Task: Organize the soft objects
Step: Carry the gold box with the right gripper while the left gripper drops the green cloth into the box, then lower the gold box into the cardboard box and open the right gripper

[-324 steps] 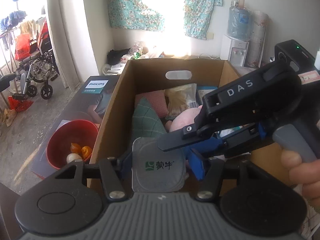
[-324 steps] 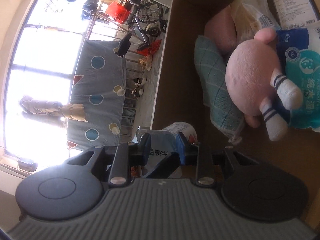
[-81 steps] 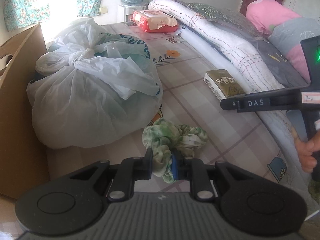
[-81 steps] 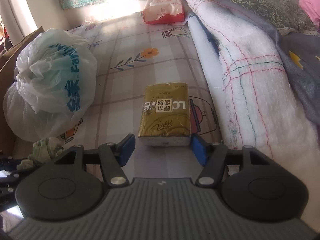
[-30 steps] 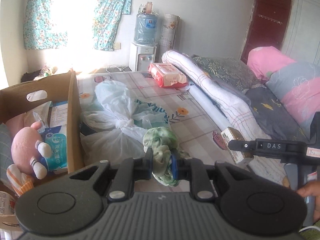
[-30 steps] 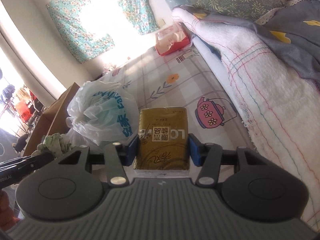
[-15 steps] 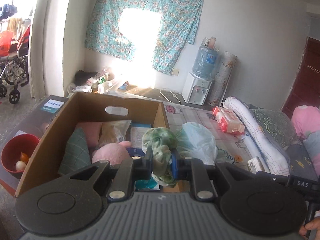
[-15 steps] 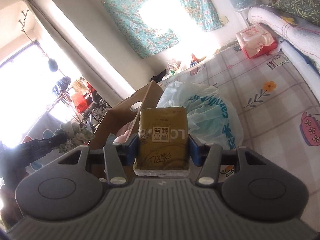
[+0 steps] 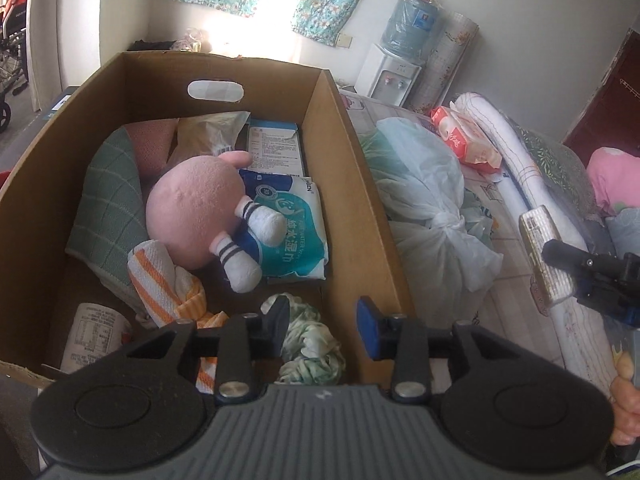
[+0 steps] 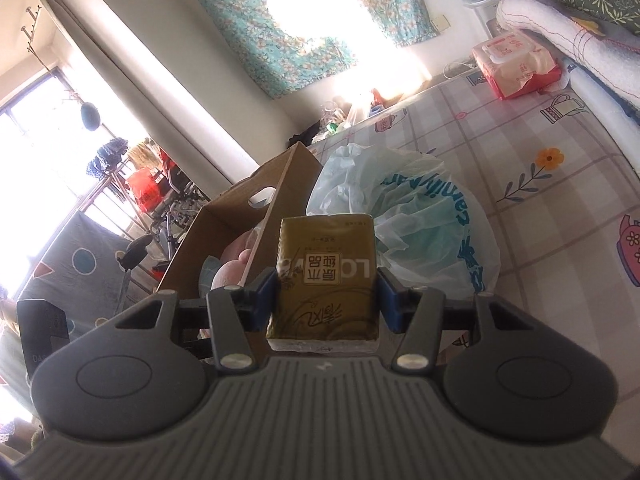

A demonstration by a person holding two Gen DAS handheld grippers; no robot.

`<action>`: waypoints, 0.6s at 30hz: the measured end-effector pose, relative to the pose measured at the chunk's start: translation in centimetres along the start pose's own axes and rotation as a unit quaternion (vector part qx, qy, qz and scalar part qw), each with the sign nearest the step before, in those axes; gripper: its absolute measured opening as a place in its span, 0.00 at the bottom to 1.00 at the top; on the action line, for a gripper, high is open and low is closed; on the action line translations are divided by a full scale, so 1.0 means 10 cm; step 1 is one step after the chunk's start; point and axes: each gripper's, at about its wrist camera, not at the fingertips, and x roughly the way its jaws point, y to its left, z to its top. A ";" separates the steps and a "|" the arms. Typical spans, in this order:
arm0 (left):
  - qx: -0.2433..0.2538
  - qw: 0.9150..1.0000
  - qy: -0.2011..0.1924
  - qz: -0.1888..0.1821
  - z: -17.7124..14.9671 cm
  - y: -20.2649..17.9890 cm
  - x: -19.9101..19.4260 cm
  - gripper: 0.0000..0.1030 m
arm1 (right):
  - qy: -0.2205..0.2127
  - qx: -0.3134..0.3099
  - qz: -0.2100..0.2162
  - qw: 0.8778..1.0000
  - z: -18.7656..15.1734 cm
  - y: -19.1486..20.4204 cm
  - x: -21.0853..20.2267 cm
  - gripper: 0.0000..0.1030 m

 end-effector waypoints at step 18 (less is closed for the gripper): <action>-0.042 0.981 -0.145 0.120 0.13 0.54 -0.92 0.87 | 0.032 -0.094 0.074 0.992 0.18 0.87 0.35 0.51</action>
